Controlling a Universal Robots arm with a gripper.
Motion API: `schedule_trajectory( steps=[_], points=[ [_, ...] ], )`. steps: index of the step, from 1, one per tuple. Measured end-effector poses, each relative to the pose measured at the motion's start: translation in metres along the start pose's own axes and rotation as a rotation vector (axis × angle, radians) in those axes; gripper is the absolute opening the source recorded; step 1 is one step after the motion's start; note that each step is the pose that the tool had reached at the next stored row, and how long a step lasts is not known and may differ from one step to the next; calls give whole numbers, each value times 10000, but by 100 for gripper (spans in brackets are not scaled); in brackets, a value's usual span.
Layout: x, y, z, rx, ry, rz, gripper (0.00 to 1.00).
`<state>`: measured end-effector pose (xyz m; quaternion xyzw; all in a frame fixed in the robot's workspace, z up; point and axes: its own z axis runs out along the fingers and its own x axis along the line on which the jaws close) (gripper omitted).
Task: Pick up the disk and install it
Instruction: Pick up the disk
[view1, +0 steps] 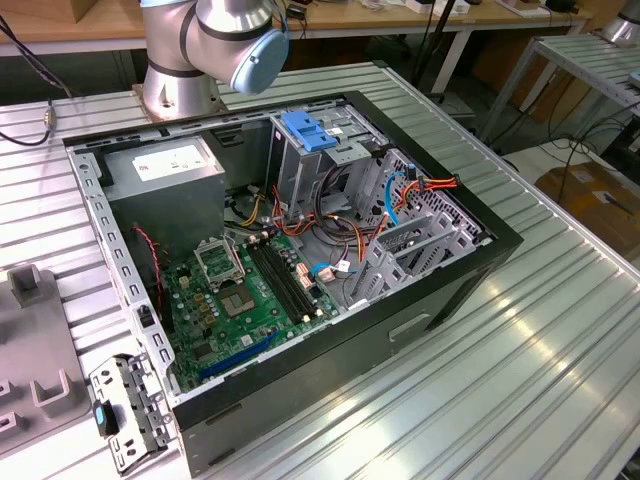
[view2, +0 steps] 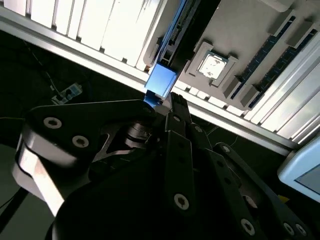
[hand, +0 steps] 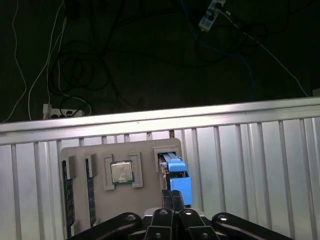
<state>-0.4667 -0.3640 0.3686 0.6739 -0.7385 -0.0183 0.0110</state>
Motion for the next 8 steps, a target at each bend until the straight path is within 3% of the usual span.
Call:
schedule_trajectory(
  steps=[8],
  points=[
    [0,0,0,0,0,-5,11]
  ],
)
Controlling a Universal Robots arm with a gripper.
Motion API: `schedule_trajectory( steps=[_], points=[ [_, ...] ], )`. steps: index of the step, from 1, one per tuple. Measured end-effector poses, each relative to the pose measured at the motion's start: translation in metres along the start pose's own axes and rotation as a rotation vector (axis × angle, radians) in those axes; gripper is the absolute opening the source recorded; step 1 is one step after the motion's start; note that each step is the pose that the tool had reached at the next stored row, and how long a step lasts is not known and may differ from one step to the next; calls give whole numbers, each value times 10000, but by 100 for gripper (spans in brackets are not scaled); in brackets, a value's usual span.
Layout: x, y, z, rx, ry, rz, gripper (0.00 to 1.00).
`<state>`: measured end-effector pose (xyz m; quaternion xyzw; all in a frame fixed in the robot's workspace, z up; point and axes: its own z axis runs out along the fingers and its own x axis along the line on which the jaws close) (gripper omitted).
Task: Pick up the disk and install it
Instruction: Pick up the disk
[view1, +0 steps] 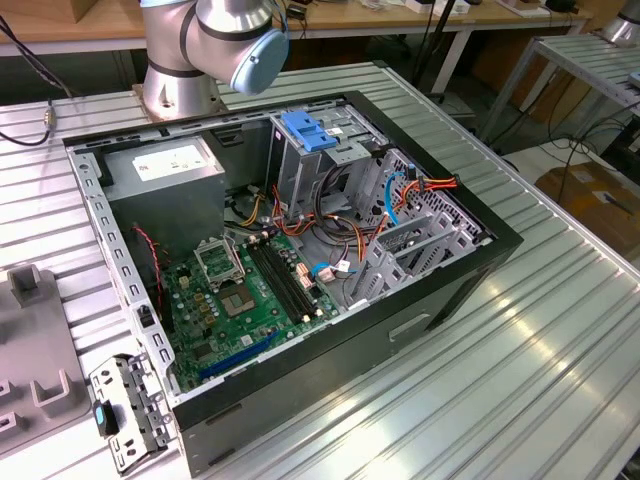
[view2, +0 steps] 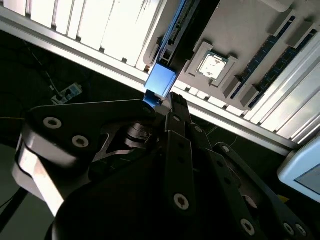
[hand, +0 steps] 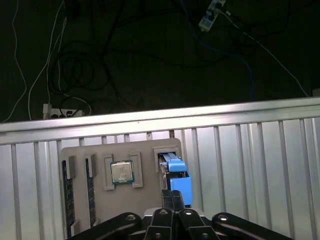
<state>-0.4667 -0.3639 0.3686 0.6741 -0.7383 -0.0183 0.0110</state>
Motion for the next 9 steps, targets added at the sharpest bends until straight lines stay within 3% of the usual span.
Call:
schedule_trajectory(
  steps=[3,7,9],
  points=[
    [0,0,1,-1,7,-172,11],
    [0,0,3,-6,37,-896,11],
    [-16,1,8,26,102,-1074,11]
  ],
)
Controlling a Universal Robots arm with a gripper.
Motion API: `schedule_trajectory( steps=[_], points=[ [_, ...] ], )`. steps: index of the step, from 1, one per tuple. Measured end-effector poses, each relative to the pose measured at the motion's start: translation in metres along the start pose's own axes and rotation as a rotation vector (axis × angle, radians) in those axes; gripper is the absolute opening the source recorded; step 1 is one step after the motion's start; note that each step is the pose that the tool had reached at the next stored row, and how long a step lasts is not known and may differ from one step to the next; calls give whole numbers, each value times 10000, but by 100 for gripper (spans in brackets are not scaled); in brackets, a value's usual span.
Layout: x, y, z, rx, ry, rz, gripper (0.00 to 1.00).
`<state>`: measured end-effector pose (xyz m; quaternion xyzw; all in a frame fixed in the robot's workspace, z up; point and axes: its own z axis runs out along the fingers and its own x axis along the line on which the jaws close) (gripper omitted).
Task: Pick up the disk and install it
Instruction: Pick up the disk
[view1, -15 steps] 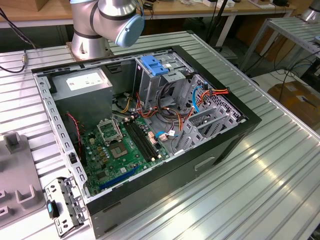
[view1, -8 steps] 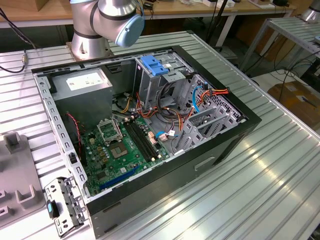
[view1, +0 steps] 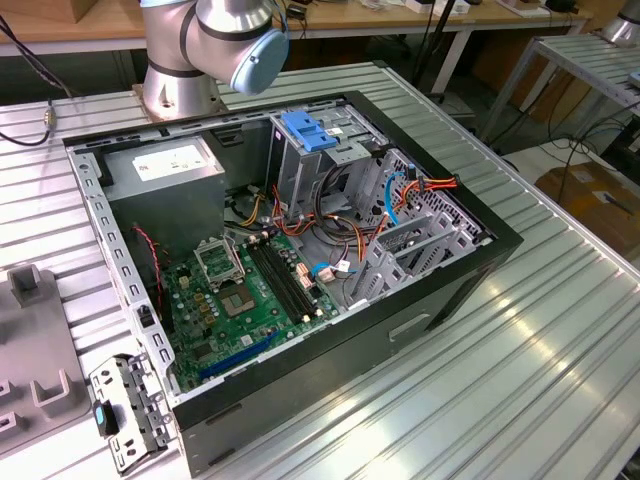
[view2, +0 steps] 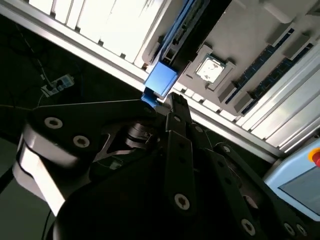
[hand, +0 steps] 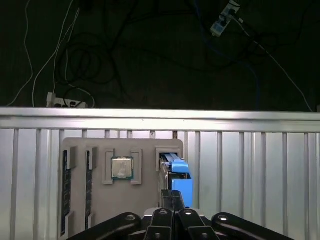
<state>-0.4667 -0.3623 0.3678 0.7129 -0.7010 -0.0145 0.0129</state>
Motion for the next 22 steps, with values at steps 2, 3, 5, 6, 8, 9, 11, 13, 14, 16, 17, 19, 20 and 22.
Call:
schedule_trajectory(
  steps=[2,3,5,6,8,9,11,13,14,16,17,19,20,22],
  points=[
    [-42,-1,14,52,27,-44,11],
    [-89,-2,20,66,28,-43,11],
    [-164,-4,48,145,49,-88,11],
    [-164,-1,54,184,55,-97,11],
    [-163,10,66,298,58,-96,24],
    [-160,14,74,346,59,-98,24],
    [-158,27,92,417,59,-96,30],
    [-157,48,117,430,53,-95,42],
    [-157,59,133,431,50,-95,48],
    [-156,66,169,431,48,-97,54],
    [-149,66,204,430,48,-96,60],
    [-125,65,245,430,48,-96,66],
    [-109,64,265,430,48,-96,66],
    [-76,63,303,431,48,-96,66]
  ],
)
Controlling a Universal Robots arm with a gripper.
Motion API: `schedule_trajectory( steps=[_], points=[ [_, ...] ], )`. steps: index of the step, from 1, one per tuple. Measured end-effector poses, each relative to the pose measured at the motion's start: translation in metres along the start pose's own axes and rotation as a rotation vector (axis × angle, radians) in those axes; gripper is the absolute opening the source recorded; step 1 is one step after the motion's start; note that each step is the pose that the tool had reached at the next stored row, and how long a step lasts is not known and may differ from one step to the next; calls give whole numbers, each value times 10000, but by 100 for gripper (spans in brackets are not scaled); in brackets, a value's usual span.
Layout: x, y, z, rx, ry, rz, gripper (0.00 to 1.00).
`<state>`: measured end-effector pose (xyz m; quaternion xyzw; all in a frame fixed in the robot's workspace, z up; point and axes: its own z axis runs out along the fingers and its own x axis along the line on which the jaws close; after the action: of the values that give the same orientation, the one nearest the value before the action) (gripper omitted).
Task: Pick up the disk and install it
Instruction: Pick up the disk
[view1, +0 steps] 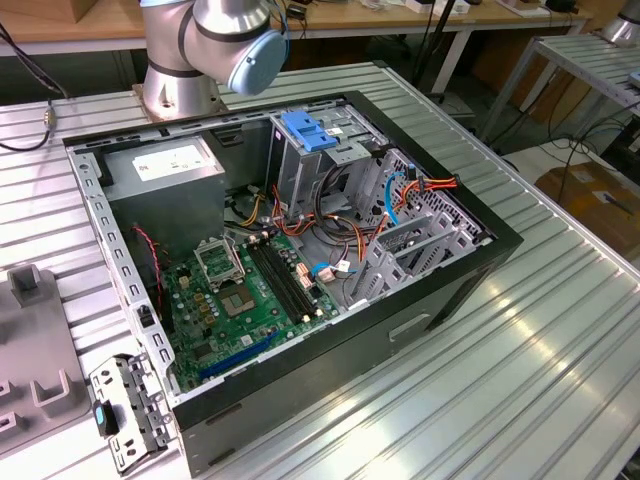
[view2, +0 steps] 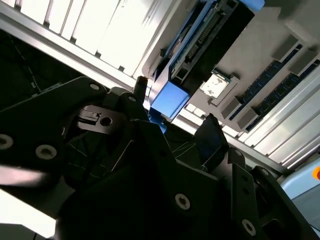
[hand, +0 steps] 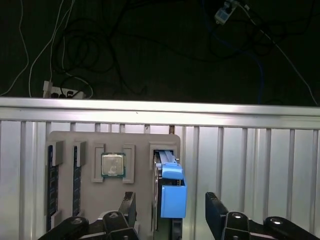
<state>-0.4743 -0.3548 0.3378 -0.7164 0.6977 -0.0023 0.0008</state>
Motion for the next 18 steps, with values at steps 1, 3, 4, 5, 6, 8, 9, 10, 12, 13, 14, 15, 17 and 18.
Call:
schedule_trajectory(
  steps=[1,3,4,5,6,8,9,10,12,13,14,15,17,18],
  points=[
    [10,0,19,0,-1,-1,66],
    [19,1,55,-1,-20,0,66],
    [19,1,71,0,-30,1,66],
    [19,2,90,-1,-39,1,66],
    [20,1,116,0,-52,1,66],
    [20,1,164,2,-64,0,65],
    [20,1,185,1,-65,0,65],
    [20,2,204,1,-65,1,58],
    [20,2,253,1,-65,0,58],
    [20,2,272,2,-67,0,58],
    [20,2,285,2,-77,0,58],
    [19,2,289,0,-83,1,58],
    [20,2,290,-2,-83,0,56],
    [19,2,291,-2,-84,1,50]
  ],
)
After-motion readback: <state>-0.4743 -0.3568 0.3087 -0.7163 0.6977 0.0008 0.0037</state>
